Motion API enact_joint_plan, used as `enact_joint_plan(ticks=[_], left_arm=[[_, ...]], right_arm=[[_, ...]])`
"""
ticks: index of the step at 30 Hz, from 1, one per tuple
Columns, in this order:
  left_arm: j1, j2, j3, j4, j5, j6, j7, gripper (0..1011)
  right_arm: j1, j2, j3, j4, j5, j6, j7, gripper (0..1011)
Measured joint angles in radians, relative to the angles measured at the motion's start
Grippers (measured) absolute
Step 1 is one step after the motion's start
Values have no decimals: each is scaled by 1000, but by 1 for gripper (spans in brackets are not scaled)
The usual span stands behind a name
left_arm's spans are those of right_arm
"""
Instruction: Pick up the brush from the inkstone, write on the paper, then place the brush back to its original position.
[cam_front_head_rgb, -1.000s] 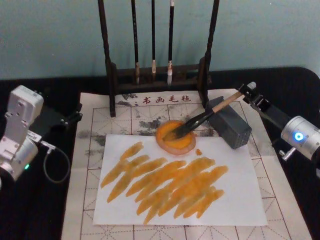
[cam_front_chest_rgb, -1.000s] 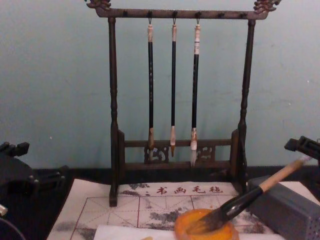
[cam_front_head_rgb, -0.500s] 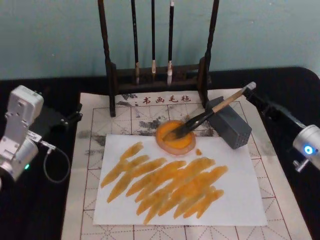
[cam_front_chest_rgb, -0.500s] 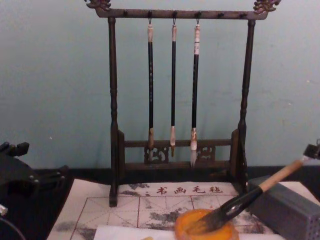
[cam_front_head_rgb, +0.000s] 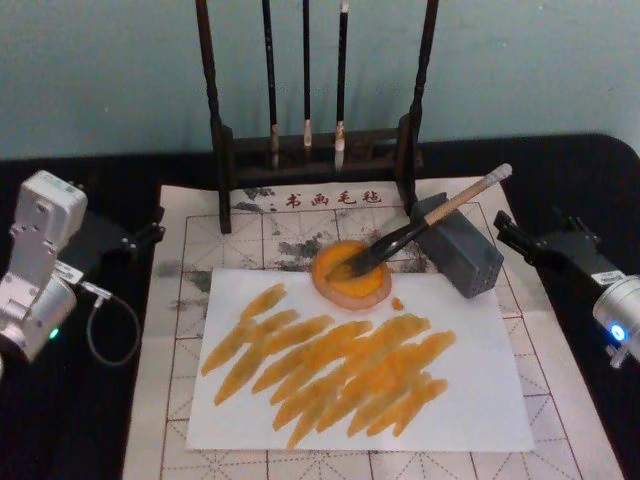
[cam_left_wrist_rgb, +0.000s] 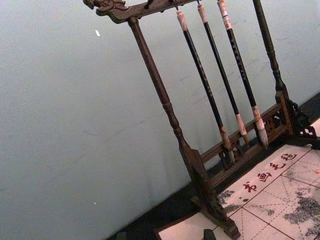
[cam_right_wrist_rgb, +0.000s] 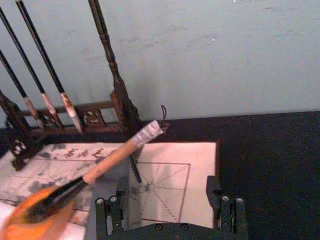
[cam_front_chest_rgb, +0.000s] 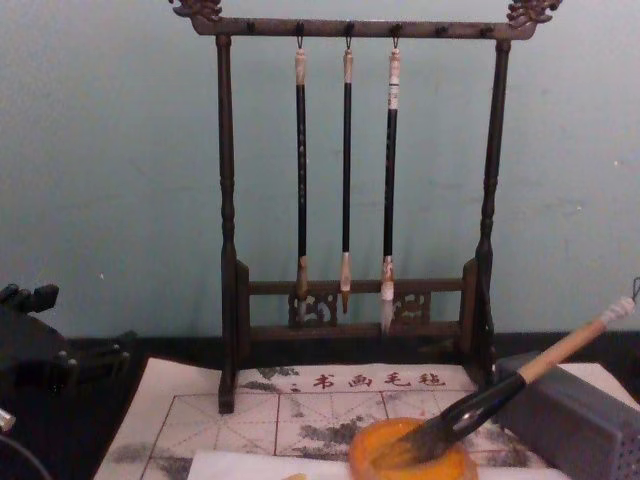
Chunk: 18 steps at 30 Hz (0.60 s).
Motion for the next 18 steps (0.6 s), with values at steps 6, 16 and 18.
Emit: enact_joint_plan(ticks=[6,16,18], left_arm=[[0,0,0,0,0,0,0,1001],[0,0,0,0,0,0,0,1001],[0,0,0,0,0,0,0,1001]], right_arm=[[1,-12,3,18,-31,-10,-11,1000],[0,-19,11,24,-32,-12,-10,1000],[0,-18,10,24,-32,-12,-10,1000]])
